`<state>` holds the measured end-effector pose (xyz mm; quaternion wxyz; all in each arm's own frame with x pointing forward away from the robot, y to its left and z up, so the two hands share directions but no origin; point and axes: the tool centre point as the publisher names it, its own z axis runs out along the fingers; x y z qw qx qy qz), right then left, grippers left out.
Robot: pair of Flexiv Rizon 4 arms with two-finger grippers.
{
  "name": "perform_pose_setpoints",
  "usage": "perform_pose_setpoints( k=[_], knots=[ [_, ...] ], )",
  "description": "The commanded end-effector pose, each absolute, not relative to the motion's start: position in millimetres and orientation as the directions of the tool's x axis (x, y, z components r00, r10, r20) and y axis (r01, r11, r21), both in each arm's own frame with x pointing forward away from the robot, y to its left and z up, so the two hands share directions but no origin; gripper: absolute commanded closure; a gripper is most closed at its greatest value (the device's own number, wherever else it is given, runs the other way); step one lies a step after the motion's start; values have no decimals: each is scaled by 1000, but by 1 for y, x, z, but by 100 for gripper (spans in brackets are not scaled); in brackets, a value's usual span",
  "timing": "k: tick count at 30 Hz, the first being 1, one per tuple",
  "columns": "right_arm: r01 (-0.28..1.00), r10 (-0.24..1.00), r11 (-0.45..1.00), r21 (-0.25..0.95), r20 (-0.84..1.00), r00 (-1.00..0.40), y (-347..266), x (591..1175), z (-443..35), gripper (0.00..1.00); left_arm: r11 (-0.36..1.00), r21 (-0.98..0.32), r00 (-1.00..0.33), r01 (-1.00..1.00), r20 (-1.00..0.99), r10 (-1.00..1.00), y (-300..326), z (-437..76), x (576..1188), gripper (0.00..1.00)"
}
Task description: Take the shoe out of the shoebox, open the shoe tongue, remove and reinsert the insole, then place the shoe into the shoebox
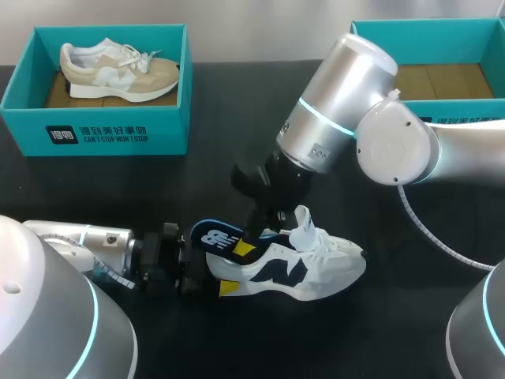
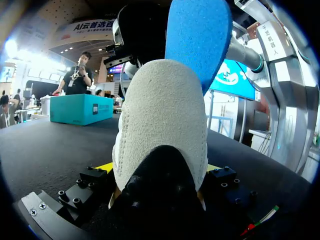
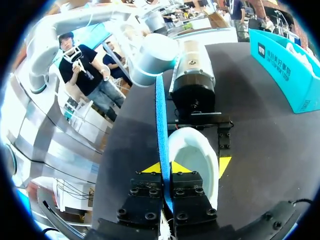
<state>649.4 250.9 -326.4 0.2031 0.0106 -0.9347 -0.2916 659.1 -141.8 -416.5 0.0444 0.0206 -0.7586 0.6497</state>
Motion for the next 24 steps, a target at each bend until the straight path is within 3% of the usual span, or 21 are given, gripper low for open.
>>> perform_pose_setpoints(
  k=[1, 16, 24],
  knots=[
    [85, -150, 821, 565, 357, -922, 252, 649, -313, 100, 155, -984, -995, -89, 94, 24, -141, -419, 659, 100],
    [7, -245, 745, 667, 283, -927, 288, 668, -254, 100, 155, -984, -995, -89, 94, 24, -141, -419, 659, 100],
    [7, -245, 745, 667, 283, -927, 288, 668, -254, 100, 155, -984, -995, -89, 94, 24, -141, -419, 659, 100]
  ],
)
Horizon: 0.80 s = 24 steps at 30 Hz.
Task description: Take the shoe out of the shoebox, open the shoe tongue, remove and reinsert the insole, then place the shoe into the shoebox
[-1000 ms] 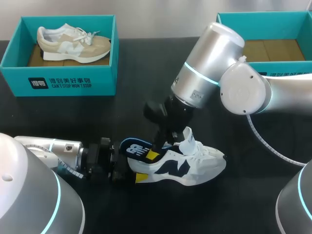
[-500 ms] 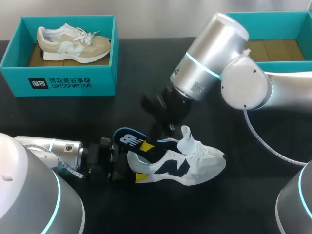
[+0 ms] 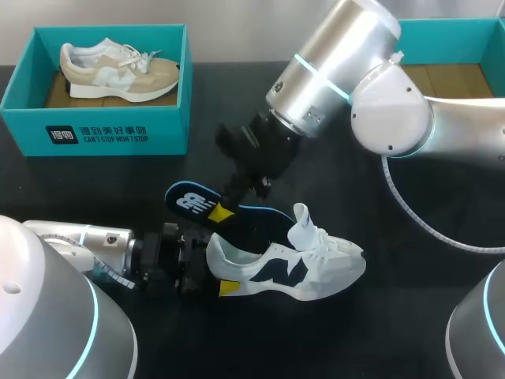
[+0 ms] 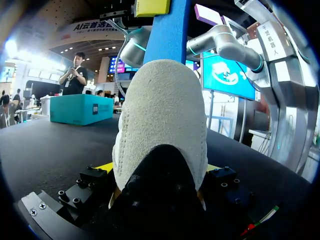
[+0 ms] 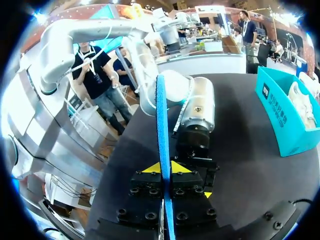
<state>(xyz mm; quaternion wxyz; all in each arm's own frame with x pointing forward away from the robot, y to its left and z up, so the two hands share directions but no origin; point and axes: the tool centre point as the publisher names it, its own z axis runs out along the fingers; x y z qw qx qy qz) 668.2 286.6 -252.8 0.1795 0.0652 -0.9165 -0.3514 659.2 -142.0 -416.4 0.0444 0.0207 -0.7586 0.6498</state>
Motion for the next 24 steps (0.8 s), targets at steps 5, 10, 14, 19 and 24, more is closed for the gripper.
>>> perform_pose_setpoints(
  k=[5, 10, 14, 19, 24],
  knots=[
    [7, -245, 745, 667, 283, -927, 288, 668, -254, 100, 155, -984, -995, -89, 94, 24, -141, -419, 659, 100],
    [19, -246, 726, 687, 285, -926, 297, 670, -244, 100, 155, -984, -995, -89, 94, 24, -141, -419, 659, 100],
    [71, -203, 686, 724, 283, -937, 295, 676, -220, 100, 155, -984, -995, -89, 94, 24, -141, -419, 659, 100],
    [109, -191, 626, 772, 288, -938, 292, 681, -188, 100, 155, -984, -995, -89, 94, 24, -141, -419, 659, 100],
    [128, -205, 522, 843, 270, -941, 288, 693, -158, 100, 155, -984, -995, -89, 94, 24, -141, -419, 659, 100]
  ],
)
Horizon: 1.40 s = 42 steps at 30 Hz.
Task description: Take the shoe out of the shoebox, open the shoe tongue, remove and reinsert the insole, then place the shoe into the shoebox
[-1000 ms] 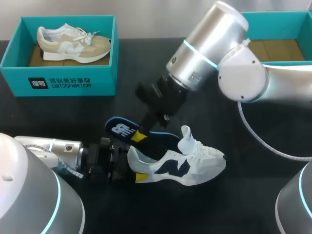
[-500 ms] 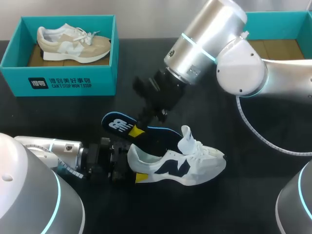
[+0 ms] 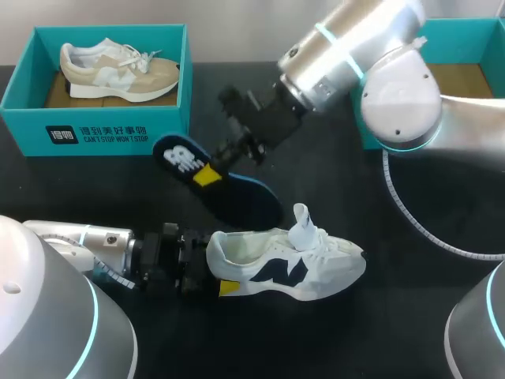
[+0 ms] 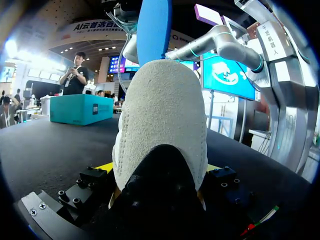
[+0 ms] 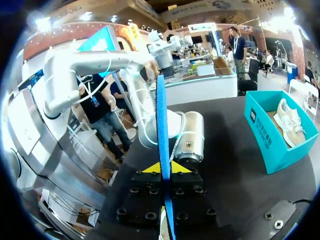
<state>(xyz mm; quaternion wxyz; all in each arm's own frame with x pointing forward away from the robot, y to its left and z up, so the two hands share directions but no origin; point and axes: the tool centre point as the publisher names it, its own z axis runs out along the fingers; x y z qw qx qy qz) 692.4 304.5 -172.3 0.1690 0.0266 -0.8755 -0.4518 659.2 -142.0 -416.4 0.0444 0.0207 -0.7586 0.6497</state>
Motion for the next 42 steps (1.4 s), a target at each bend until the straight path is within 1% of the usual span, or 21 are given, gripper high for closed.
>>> perform_pose_setpoints(
  k=[1, 3, 4, 20, 22, 25, 36, 38, 40, 42],
  knots=[
    [136, -210, 498, 856, 271, -939, 286, 696, -153, 100, 155, -984, -995, -89, 94, 24, -141, -419, 659, 100],
    [186, -205, 429, 884, 296, -933, 279, 702, -142, 100, 155, -984, -995, -89, 94, 24, -141, -419, 659, 100],
    [198, -192, 436, 878, 306, -932, 276, 704, -137, 100, 155, -984, -995, -89, 94, 24, -141, -419, 659, 100],
    [198, -192, 436, 878, 306, -932, 276, 704, -137, 100, 155, -984, -995, -89, 94, 24, -141, -419, 659, 100],
    [198, -193, 399, 895, 293, -936, 270, 706, -126, 100, 155, -984, -995, -89, 94, 24, -141, -419, 659, 100],
    [220, -157, 373, 901, 295, -942, 263, 708, -111, 100, 155, -984, -995, -89, 94, 24, -141, -419, 659, 100],
    [372, -32, 258, 892, 393, -919, 216, 715, -50, 100, 155, -984, -995, -89, 94, 24, -141, -419, 659, 100],
    [399, -23, 201, 894, 412, -911, 203, 716, -40, 100, 155, -984, -995, -89, 94, 24, -141, -419, 659, 100],
    [425, -5, 148, 893, 430, -903, 190, 719, -34, 100, 155, -984, -995, -89, 94, 24, -141, -419, 659, 100],
    [425, -5, 148, 893, 430, -903, 190, 719, -34, 100, 155, -984, -995, -89, 94, 24, -141, -419, 659, 100]
  ],
)
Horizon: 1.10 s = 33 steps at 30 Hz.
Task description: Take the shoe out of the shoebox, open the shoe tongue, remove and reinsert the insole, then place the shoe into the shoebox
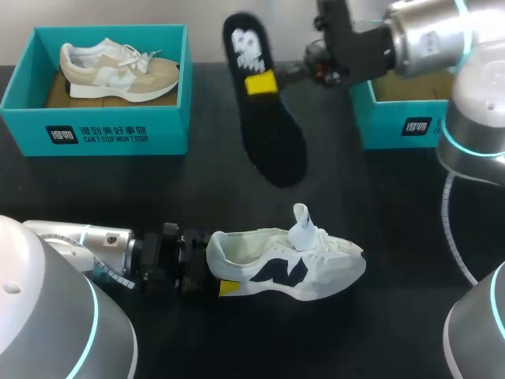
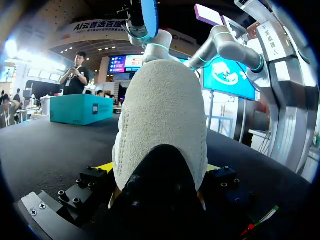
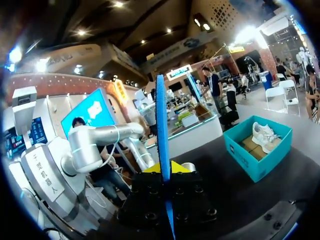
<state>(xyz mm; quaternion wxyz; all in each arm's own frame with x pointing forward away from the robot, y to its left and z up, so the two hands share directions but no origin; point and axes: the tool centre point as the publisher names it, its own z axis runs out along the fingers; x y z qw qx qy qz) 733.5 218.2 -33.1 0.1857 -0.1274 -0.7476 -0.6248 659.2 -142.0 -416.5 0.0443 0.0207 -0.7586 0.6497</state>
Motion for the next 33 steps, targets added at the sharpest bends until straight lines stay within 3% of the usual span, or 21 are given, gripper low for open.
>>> perform_pose_setpoints(
  k=[1, 15, 20, 33],
  knots=[
    [425, -5, 148, 893, 430, -903, 190, 719, -34, 100, 155, -984, -995, -89, 94, 24, -141, -419, 659, 100],
    [425, -5, 148, 893, 430, -903, 190, 719, -34, 100, 155, -984, -995, -89, 94, 24, -141, -419, 659, 100],
    [516, 79, 94, 851, 511, -856, 162, 720, -22, 100, 155, -984, -995, -89, 94, 24, -141, -419, 659, 100],
    [465, 84, 104, 879, 458, -885, 125, 681, -22, 100, 155, -984, -995, -89, 94, 24, -141, -419, 659, 100]
  ],
)
